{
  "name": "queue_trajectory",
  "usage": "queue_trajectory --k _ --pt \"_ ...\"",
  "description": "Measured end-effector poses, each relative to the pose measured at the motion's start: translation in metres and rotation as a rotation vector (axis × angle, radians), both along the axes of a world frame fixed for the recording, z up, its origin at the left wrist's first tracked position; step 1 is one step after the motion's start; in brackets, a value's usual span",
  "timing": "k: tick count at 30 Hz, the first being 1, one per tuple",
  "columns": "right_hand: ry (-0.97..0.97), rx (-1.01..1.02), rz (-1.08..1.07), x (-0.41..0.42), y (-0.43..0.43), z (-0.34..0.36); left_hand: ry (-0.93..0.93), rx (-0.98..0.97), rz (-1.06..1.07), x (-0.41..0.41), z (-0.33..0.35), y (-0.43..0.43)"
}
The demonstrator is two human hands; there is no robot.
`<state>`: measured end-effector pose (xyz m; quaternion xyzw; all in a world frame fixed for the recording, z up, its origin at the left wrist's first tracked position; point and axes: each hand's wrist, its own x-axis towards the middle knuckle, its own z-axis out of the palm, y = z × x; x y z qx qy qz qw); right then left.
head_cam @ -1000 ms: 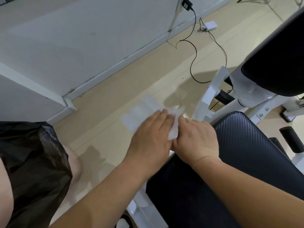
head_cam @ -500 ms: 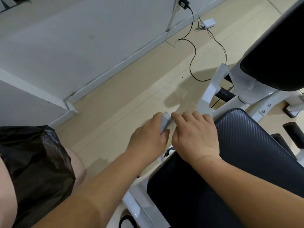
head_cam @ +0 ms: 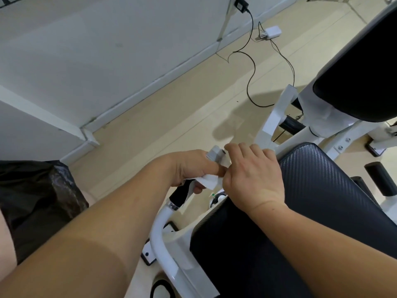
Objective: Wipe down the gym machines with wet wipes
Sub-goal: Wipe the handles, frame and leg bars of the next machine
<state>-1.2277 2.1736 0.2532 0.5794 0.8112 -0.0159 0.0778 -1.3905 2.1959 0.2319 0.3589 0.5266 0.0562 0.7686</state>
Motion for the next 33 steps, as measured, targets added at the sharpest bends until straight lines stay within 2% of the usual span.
queue_trajectory --k 2,5,6,7,9,10,12,13,14,15,16,18,20,22,23,26,28,29,30,33 --pt "0.017 -0.005 -0.001 -0.001 0.000 0.000 0.247 0.204 0.032 0.008 -0.004 -0.006" --pt "0.008 0.000 0.005 0.000 -0.001 0.002 0.879 0.698 -0.178 0.023 -0.011 -0.038" --pt "0.005 0.001 0.006 0.000 -0.001 0.003 1.001 0.771 -0.222 0.027 -0.009 -0.049" --pt "0.003 -0.007 0.007 0.000 0.000 0.003 1.048 0.833 -0.198 0.030 -0.009 -0.057" --pt "-0.007 -0.038 0.007 -0.001 0.000 0.004 0.957 0.807 -0.144 0.025 -0.008 -0.053" --pt "-0.012 -0.052 0.010 -0.001 0.000 0.005 0.794 0.706 -0.112 0.016 -0.007 -0.044" --pt "-0.007 -0.068 0.015 -0.001 0.001 0.006 0.378 0.382 0.018 -0.001 0.005 -0.033" --pt "-0.002 -0.070 0.015 -0.001 0.000 0.007 0.230 0.252 0.076 -0.006 0.009 -0.034" --pt "-0.001 -0.061 0.014 0.000 0.000 0.007 0.193 0.201 0.100 -0.008 0.011 -0.036" --pt "0.005 -0.042 0.012 -0.001 0.000 0.007 0.270 0.224 0.093 -0.008 0.010 -0.041" --pt "0.015 -0.032 0.012 -0.001 0.000 0.007 0.435 0.314 0.056 -0.004 0.009 -0.047" --pt "0.031 -0.046 0.010 -0.002 0.000 0.006 0.857 0.566 -0.097 0.007 0.002 -0.066" --pt "0.038 -0.055 0.010 -0.002 0.000 0.006 1.055 0.729 -0.147 0.014 -0.003 -0.083" --pt "0.039 -0.044 0.011 -0.002 0.001 0.006 1.044 0.787 -0.134 0.011 -0.008 -0.087" --pt "0.041 -0.047 0.009 -0.002 0.001 0.007 0.937 0.756 -0.111 0.005 -0.011 -0.083" --pt "0.036 -0.073 0.003 -0.001 0.000 0.006 0.372 0.415 0.074 -0.016 -0.004 -0.066" --pt "0.034 -0.059 0.004 -0.002 0.000 0.006 0.141 0.221 0.213 -0.022 0.000 -0.062" --pt "0.033 -0.050 0.000 -0.002 0.000 0.006 0.147 0.204 0.237 -0.020 -0.001 -0.065" --pt "0.031 -0.047 -0.003 -0.002 0.000 0.006 0.251 0.268 0.217 -0.017 -0.001 -0.069" --pt "0.017 -0.088 -0.003 -0.002 0.001 0.006 0.814 0.702 -0.071 -0.015 -0.008 -0.100"
